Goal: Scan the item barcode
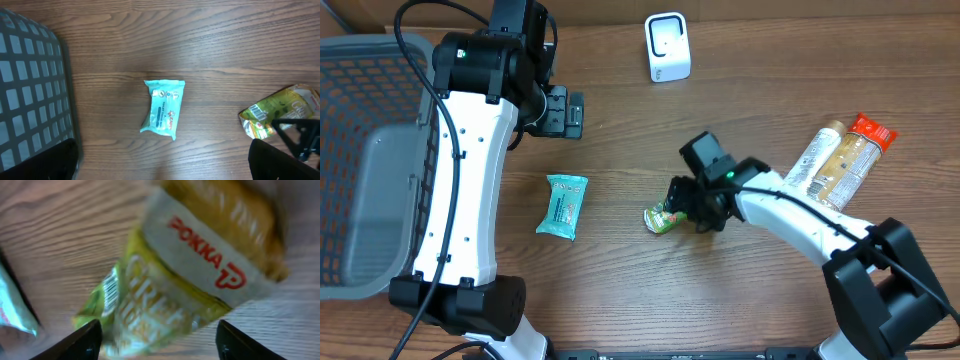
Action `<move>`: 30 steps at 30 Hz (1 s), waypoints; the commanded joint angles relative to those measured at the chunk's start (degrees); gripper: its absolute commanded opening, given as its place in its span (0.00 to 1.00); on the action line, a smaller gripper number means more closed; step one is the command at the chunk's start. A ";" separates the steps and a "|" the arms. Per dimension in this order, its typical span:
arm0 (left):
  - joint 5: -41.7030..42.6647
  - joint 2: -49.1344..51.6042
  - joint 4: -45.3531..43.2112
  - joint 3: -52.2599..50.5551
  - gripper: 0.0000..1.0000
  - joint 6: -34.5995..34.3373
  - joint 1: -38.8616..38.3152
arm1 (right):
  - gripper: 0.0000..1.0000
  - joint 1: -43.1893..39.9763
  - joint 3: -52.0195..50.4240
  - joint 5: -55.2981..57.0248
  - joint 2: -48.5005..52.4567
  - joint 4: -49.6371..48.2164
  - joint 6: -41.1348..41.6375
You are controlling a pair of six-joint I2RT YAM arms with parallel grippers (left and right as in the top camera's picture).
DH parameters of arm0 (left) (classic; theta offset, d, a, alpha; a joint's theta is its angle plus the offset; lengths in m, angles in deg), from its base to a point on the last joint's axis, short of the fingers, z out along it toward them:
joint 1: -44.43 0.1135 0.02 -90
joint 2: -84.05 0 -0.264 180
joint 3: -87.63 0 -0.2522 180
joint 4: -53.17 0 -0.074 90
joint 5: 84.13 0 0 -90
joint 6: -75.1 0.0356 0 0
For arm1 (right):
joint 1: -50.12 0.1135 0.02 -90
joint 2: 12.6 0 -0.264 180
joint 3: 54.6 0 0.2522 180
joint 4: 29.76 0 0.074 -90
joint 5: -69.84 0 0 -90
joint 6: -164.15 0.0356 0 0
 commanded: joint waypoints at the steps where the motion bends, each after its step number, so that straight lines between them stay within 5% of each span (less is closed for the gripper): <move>1: 0.09 0.44 -0.09 0.07 1.00 0.85 0.31 | 0.66 0.52 -2.73 0.55 0.55 -1.92 4.57; 7: 0.09 0.44 -0.09 0.07 1.00 0.85 0.31 | 0.31 -1.20 -2.86 -2.60 0.52 -4.98 -14.47; 11: 0.09 0.44 -0.09 0.07 1.00 0.85 0.31 | 0.31 -2.99 -2.16 -4.22 0.52 -6.23 -34.45; 16: 0.07 0.44 -0.09 0.07 1.00 0.85 0.31 | 0.45 -4.22 -2.14 -1.29 0.55 -4.70 -64.15; 18: 0.09 0.44 -0.09 0.07 1.00 0.85 0.31 | 0.47 -4.70 -2.14 -0.68 0.55 -5.16 -69.07; 21: 0.09 0.44 -0.09 0.07 1.00 0.85 0.31 | 0.49 -5.68 -1.90 -0.94 0.52 -6.32 -69.13; 23: 0.07 0.44 -0.09 0.07 1.00 0.85 0.31 | 0.67 -6.64 -0.85 -1.49 0.52 -5.77 -63.65; 26: 0.07 0.44 -0.09 0.07 1.00 0.85 0.31 | 0.80 -8.11 1.62 -5.44 0.48 -2.64 -57.37; 30: 0.09 0.44 -0.09 0.07 0.99 0.85 0.31 | 0.82 -9.92 4.52 -11.85 0.48 2.23 -50.31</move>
